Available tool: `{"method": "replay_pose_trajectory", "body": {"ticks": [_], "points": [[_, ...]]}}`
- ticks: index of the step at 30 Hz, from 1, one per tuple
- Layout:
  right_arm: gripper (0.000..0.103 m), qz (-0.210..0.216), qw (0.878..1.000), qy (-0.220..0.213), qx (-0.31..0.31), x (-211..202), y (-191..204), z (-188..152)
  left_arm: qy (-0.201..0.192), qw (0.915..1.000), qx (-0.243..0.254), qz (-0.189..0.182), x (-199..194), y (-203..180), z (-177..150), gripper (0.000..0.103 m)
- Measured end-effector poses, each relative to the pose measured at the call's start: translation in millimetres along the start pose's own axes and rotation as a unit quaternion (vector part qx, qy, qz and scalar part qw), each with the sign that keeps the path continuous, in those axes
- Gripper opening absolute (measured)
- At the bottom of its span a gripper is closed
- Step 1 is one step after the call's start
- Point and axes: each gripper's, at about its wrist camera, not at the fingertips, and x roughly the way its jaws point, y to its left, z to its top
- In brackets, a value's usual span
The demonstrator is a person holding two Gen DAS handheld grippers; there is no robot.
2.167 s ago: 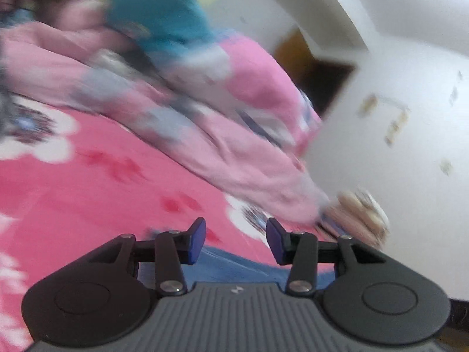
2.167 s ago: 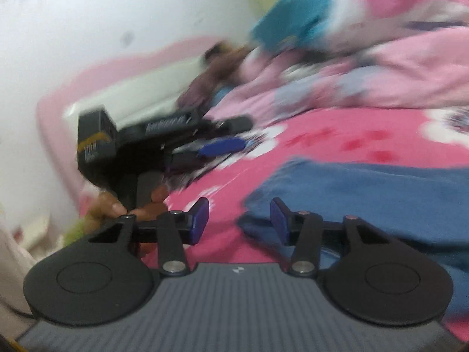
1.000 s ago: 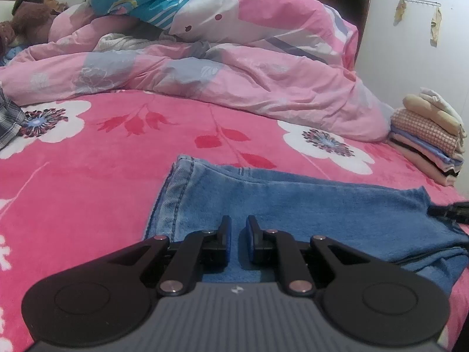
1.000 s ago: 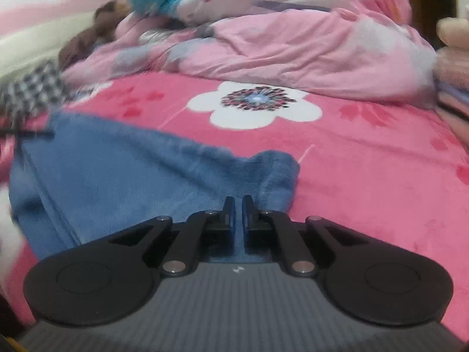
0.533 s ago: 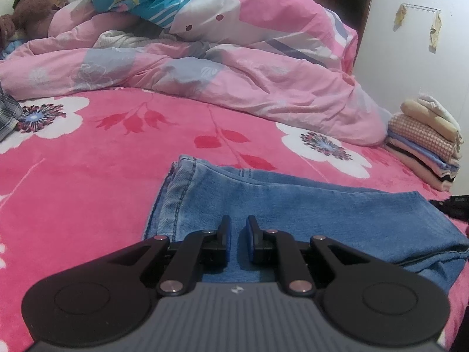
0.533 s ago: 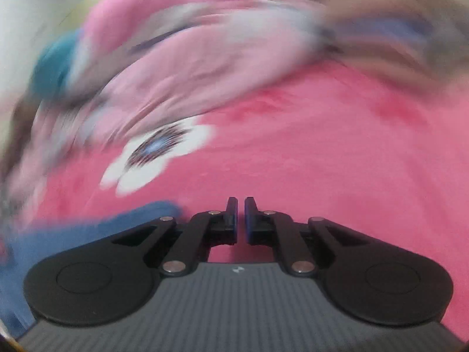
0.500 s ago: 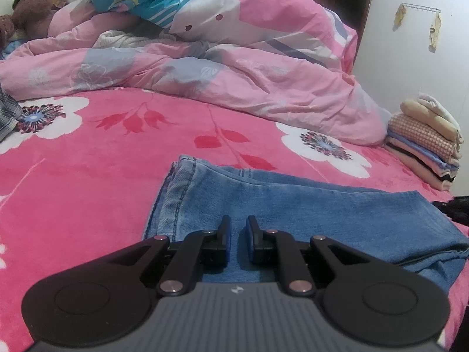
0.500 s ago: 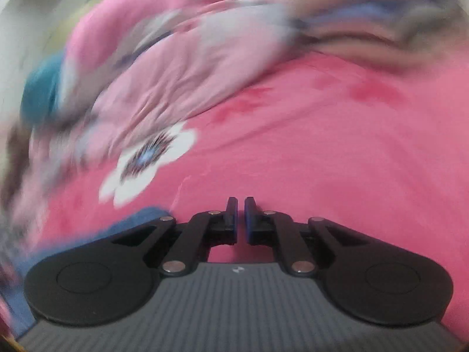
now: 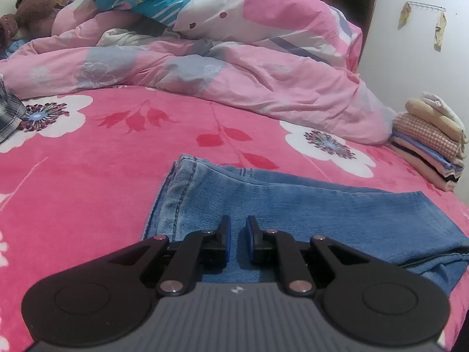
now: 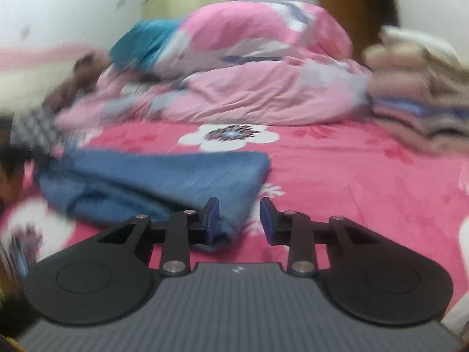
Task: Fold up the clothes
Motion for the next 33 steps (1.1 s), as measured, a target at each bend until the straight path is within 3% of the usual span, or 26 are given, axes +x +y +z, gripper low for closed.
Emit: {"method": "replay_pose_trajectory", "body": {"ticks": [6,17,22,25,30,33], "points": [[0.033,-0.003,0.996,0.041,-0.076,6,16,-11,-0.002,1.0000,0.002,0.002,0,-1,-1,0.013],[0.033,-0.040,0.990,0.041,-0.130,19,27,-14,-0.005,0.9999,0.006,0.008,-1,-4,-2,0.013],[0.033,-0.051,0.987,0.017,-0.151,21,37,-11,-0.007,0.9999,0.008,0.008,-1,-3,-2,0.013],[0.033,-0.089,0.979,0.007,-0.184,34,49,-12,-0.008,0.9999,0.008,0.007,-1,-2,-3,0.013],[0.033,-0.147,0.969,0.008,-0.196,47,53,-16,-0.012,0.9999,0.007,0.004,-1,0,-4,0.013],[0.040,-0.134,0.983,0.011,-0.127,40,32,-15,-0.014,0.9999,0.006,0.000,-2,1,-5,0.013]]}}
